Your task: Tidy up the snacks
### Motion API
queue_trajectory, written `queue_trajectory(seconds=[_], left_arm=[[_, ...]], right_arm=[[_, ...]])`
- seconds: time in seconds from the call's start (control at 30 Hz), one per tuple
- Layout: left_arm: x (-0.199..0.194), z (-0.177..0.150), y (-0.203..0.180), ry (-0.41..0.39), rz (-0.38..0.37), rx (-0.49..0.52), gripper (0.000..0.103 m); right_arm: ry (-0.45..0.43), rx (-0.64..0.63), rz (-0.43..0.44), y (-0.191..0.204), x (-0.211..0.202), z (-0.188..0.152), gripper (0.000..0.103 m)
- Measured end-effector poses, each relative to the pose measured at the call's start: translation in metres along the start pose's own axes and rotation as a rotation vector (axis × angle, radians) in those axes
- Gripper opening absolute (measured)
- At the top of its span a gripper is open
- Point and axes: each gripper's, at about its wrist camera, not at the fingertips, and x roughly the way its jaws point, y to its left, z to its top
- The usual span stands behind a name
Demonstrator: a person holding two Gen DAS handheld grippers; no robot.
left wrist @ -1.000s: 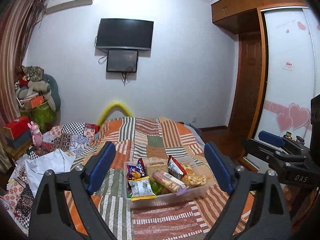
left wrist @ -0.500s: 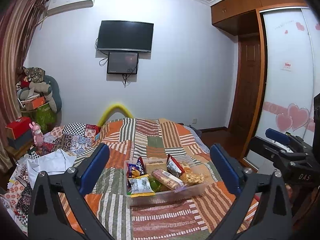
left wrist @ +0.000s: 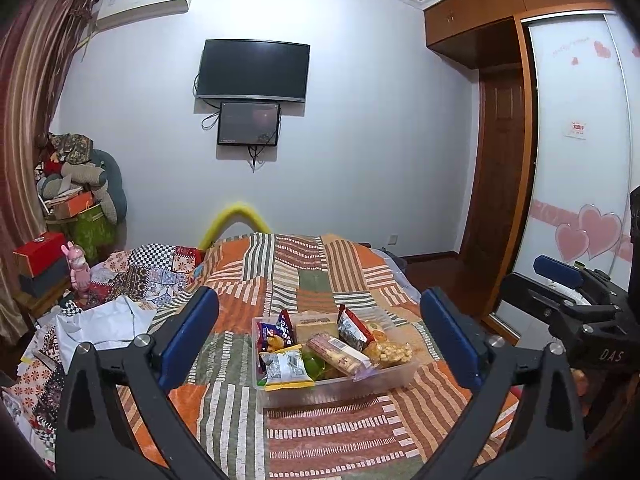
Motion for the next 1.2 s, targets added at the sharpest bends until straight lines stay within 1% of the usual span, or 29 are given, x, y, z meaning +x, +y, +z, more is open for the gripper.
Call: queue_trajectory(seconds=[0.27, 1.2], left_arm=[[0.002, 0.0, 0.003, 0.006, -0.012, -0.012, 0.102], [-0.002, -0.001, -0.008, 0.0, -0.054, 0.018, 0.102]], right_arm=[[0.0, -0.005, -0.006, -0.001, -0.001, 0.0, 0.103], [0.01, 0.018, 0.0, -0.009, -0.002, -0.003, 0.103]])
